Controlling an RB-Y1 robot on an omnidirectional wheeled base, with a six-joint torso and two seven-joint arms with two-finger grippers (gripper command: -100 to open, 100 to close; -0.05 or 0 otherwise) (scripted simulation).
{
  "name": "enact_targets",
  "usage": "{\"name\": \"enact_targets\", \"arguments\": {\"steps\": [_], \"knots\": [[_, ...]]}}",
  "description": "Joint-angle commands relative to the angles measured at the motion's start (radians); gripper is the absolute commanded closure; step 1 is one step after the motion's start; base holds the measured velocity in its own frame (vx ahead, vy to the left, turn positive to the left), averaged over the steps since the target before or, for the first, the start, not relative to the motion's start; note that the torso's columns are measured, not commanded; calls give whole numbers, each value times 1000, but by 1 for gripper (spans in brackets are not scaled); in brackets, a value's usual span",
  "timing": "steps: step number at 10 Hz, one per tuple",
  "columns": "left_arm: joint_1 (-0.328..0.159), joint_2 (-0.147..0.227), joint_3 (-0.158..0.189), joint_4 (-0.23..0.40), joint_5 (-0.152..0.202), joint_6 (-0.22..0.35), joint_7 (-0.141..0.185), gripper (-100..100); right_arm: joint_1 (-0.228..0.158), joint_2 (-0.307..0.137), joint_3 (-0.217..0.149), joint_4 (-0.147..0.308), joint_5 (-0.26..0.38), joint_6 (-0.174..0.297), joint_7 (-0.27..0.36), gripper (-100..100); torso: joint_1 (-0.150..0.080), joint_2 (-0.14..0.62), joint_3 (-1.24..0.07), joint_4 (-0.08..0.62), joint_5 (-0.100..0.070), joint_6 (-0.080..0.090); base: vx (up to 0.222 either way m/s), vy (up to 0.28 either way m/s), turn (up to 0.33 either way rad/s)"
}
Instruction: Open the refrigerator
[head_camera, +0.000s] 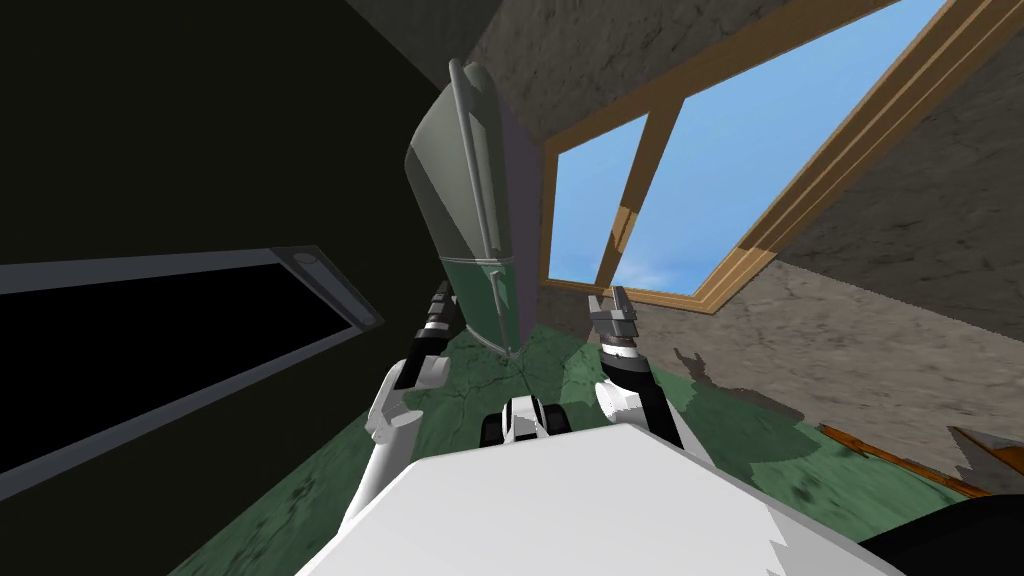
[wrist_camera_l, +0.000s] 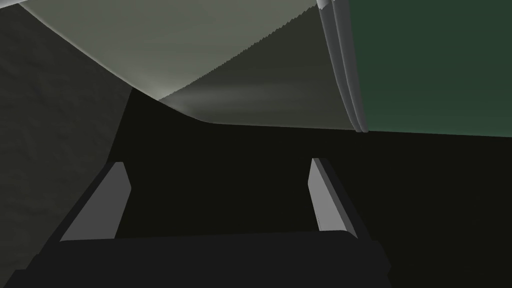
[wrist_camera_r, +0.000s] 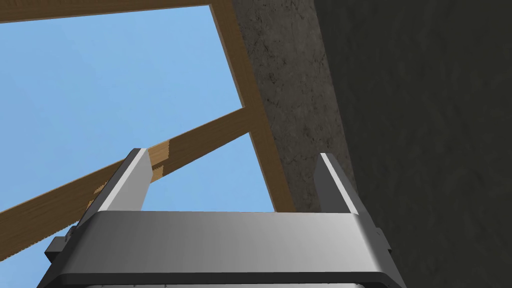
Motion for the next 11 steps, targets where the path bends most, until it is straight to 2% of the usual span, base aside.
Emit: {"name": "enact_targets", "arguments": {"steps": [1, 2, 3, 4, 5, 6, 7, 8, 9, 10, 11], "knots": [[-55, 7, -3, 11, -16, 73, 3, -100, 0, 0, 0, 0, 0, 0, 0, 0, 2, 2, 1, 0, 0, 0, 65, -77, 50], [-55, 7, -3, 11, -16, 83, 3, -100, 0, 0, 0, 0, 0, 0, 0, 0, 0, 1, 1, 0, 0, 0, 61, -66, 34], [-88, 13, -6, 16, -27, 123, 6, -100, 0, 0, 0, 0, 0, 0, 0, 0, 0, 1, 0, 0, 0, 0, 59, -76, 54], [-88, 13, -6, 16, -27, 129, 6, -100, 0, 0, 0, 0, 0, 0, 0, 0, -1, 0, 0, 0, 0, 0, 55, -78, 30], [-122, 19, -9, 23, -37, 168, 8, -100, 0, 0, 0, 0, 0, 0, 0, 0, -1, 0, 0, 0, 0, 0, 70, -90, 59], [-122, 19, -9, 23, -37, 175, 8, -100, 0, 0, 0, 0, 0, 0, 0, 0, -2, -1, -1, 0, 0, 0, 56, -78, 30], [-156, 27, -12, 31, -48, 211, 11, -100, 0, 0, 0, 0, 0, 0, 0, 0, 0, 0, 0, 0, 0, 0, 60, -90, 53], [-156, 27, -12, 31, -48, 222, 11, -100, 0, 0, 0, 0, 0, 0, 0, 0, -1, 0, 0, 0, 0, 0, 53, -74, 38], [-190, 34, -14, 39, -59, 257, 13, -100, 0, 0, 0, 0, 0, 0, 0, 0, 0, 0, 0, 0, 0, 0, 73, -87, 50], [-190, 34, -14, 39, -59, 268, 13, -100, 0, 0, 0, 0, 0, 0, 0, 0, -1, -1, 0, 0, 0, 0, 64, -72, 34], [-224, 42, -17, 49, -69, 304, 16, -100, 0, 0, 0, 0, 0, 0, 0, 0, 0, 0, 0, 0, 0, 0, 68, -67, 59]]}}
